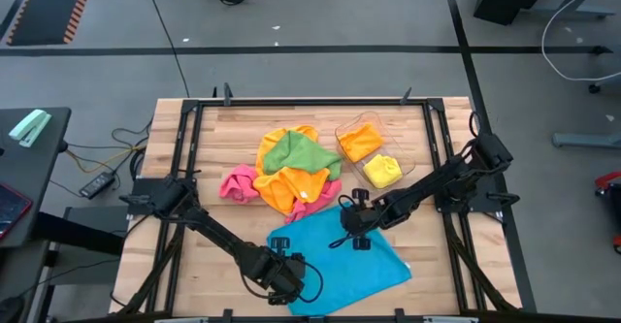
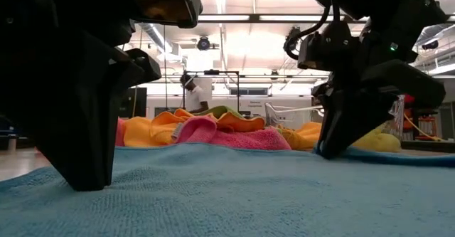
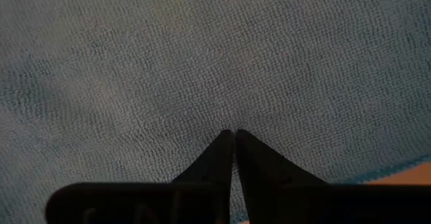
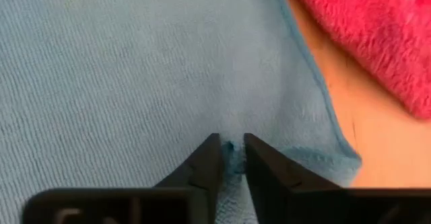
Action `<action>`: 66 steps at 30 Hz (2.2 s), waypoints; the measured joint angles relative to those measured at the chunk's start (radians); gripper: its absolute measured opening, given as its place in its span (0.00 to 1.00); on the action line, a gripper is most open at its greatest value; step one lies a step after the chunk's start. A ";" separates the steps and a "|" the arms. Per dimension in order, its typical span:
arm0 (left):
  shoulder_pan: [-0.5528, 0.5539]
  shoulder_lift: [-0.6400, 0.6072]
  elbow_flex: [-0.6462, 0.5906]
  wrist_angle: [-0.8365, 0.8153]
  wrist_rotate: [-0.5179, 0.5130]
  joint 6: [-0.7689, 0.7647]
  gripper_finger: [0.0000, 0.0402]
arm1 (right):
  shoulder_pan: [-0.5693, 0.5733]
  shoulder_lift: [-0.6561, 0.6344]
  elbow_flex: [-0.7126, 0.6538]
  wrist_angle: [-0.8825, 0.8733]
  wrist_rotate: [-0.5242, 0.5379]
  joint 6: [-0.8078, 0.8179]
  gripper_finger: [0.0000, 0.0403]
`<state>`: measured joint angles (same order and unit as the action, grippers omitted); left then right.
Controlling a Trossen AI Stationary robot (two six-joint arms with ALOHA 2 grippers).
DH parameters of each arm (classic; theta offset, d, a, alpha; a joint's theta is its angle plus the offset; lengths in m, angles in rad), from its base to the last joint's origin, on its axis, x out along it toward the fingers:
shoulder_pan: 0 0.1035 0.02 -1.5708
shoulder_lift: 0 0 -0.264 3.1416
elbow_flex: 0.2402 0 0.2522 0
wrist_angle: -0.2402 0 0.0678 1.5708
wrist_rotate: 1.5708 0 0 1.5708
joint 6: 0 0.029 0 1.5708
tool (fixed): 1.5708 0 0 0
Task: Fold microfiber towels
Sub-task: Fold the blue towel
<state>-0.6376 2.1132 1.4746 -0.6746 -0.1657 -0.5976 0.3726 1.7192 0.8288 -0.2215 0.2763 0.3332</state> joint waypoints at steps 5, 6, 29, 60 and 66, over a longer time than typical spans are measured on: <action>0.000 0.000 0.000 0.000 0.002 -0.001 0.08 | 0.000 0.000 0.000 -0.017 -0.027 0.029 0.10; 0.000 0.001 0.000 0.000 0.003 -0.001 0.08 | 0.000 -0.003 0.000 -0.019 -0.036 0.035 0.10; -0.001 0.003 -0.002 -0.003 0.005 -0.020 0.06 | -0.004 -0.154 0.000 -0.281 -0.068 0.030 0.10; -0.002 -0.003 -0.003 0.007 0.006 -0.020 0.08 | -0.002 -0.157 0.001 -0.584 -0.119 0.044 0.41; 0.010 -0.039 -0.009 -0.007 0.024 0.011 0.06 | 0.043 -0.159 0.001 -0.652 -0.131 0.104 0.40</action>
<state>-0.6278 2.0745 1.4656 -0.6821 -0.1416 -0.5865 0.4153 1.5604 0.8295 -0.8737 0.1449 0.4369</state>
